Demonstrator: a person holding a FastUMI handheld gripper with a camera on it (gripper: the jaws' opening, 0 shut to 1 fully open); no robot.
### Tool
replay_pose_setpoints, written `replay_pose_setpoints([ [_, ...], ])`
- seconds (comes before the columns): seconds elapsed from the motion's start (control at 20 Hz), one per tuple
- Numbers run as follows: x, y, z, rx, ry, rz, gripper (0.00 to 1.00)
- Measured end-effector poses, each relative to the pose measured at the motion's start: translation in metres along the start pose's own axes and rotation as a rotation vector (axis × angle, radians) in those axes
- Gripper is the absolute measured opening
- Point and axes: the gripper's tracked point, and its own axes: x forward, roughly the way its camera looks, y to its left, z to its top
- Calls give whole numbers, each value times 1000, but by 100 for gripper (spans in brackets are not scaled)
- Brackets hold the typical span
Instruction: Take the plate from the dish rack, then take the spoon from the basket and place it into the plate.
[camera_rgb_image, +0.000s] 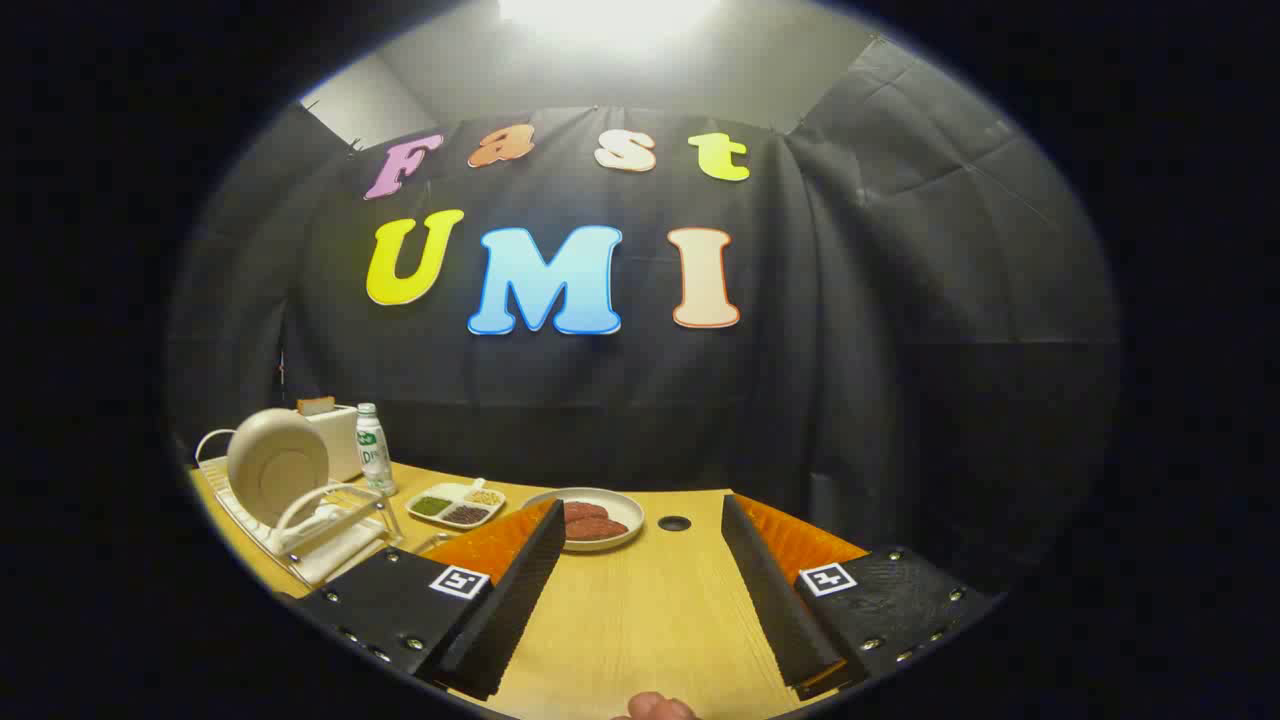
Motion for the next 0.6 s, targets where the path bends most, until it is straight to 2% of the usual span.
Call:
replay_pose_setpoints([
  [0.25, -15, 50, 71, 11, -15, 17, 97],
  [0.6, -20, 123, 103, 16, 18, 55, 97],
])
